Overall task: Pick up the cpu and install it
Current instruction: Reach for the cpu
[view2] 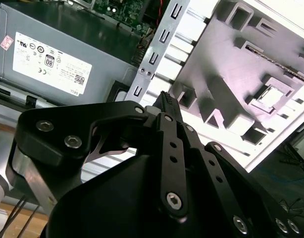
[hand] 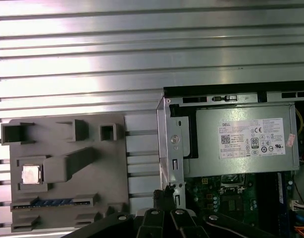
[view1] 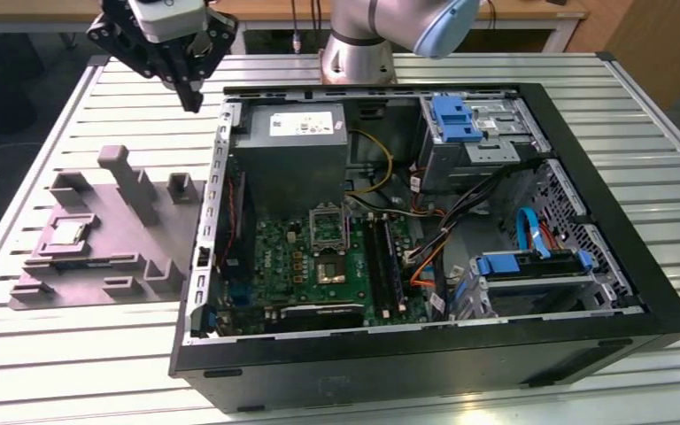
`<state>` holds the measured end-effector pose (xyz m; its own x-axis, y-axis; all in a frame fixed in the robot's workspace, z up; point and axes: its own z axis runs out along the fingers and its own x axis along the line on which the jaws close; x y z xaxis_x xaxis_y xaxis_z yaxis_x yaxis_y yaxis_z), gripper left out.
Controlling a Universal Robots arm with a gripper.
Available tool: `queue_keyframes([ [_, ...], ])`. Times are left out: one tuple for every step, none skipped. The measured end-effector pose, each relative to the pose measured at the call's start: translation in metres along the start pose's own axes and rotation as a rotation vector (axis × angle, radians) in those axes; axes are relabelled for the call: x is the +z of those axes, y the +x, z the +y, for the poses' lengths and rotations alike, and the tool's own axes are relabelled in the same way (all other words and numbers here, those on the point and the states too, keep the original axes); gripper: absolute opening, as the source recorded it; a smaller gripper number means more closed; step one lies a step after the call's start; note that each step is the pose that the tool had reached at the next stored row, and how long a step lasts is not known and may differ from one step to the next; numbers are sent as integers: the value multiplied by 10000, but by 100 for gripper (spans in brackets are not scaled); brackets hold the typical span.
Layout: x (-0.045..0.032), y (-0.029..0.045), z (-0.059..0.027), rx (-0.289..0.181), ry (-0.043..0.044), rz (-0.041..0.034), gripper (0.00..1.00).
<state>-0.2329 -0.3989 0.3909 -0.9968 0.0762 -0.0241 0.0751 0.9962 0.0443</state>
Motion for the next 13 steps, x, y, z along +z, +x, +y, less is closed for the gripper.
queue_keyframes([
  [0, 6, -1, -1, 0, 0, 11],
  [1, 12, -1, 0, -1, 0, 11],
  [1, 19, -1, 0, 0, 2, 11],
  [1, 24, -2, 0, 0, 2, 11],
  [2, 30, -3, -1, 0, 3, 11],
  [1, 37, -3, 0, 1, 4, 11],
  [2, 43, -3, 0, 1, 5, 11],
  [2, 49, -4, 0, 0, 5, 11],
  [3, 54, -4, 0, 0, 6, 11],
  [3, 61, -5, 0, 0, 7, 11],
  [3, 67, -5, 0, 0, 8, 11],
  [4, 73, -6, 0, 0, 8, 11],
  [4, 79, -6, 0, 0, 9, 11],
])
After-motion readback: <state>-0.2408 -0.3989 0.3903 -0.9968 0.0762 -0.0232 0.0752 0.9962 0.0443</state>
